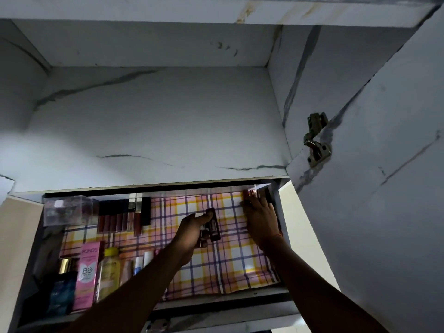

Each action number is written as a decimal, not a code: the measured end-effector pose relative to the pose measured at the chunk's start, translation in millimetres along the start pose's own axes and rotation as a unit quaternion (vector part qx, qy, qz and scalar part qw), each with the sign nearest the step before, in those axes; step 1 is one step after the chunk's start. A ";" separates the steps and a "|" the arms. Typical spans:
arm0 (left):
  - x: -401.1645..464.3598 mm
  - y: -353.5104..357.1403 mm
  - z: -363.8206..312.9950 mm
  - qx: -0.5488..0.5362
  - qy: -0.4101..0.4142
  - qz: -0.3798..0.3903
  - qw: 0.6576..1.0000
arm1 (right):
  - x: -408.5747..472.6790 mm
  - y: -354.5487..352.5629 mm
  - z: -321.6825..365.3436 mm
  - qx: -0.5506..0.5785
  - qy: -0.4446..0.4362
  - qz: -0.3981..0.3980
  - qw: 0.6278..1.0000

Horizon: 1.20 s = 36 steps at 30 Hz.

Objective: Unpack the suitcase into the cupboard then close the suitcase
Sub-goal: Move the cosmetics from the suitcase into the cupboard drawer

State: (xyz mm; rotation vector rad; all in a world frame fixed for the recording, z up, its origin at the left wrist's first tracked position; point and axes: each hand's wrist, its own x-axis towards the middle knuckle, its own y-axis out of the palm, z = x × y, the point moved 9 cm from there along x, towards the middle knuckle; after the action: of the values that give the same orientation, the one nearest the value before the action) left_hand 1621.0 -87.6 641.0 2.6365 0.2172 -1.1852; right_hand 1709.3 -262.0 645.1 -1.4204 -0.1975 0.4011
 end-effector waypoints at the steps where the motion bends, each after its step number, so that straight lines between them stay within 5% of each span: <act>1: -0.7 -0.2 -1.9 -0.002 0.007 0.000 1.000 | 0.6 0.9 1.3 0.005 -0.002 0.003 1.000; 6: -6.3 -7.3 -11.7 -0.022 0.033 -0.003 0.999 | -8.1 -15.8 15.7 0.174 0.053 -0.054 0.982; 9: -6.3 -22.8 -12.9 -0.020 0.030 -0.048 0.998 | -14.5 -17.6 42.4 0.482 0.156 0.001 0.862; 12: -6.9 -46.2 -11.2 -0.022 0.028 -0.093 0.995 | -14.7 -6.4 85.4 0.595 0.165 0.091 0.781; 19: -20.8 -99.6 -10.6 -0.034 0.040 -0.123 0.991 | -1.7 6.0 149.6 0.545 0.140 0.154 0.812; 23: -24.4 -135.3 -5.9 -0.114 0.006 -0.162 0.980 | 11.8 22.5 155.8 0.525 0.217 0.143 0.811; 28: -29.4 -173.2 -2.9 -0.114 0.015 -0.180 0.977 | 37.3 33.3 176.5 0.397 0.251 0.107 0.877; 36: -45.5 -204.1 -10.0 -0.081 0.066 -0.202 0.974 | 52.9 34.5 222.5 0.302 0.221 0.123 0.919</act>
State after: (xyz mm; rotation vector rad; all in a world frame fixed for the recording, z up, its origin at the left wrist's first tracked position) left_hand 1550.7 109.4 649.2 2.5986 0.8712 -1.0454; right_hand 1670.6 -34.0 638.6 -0.8863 0.4488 0.2982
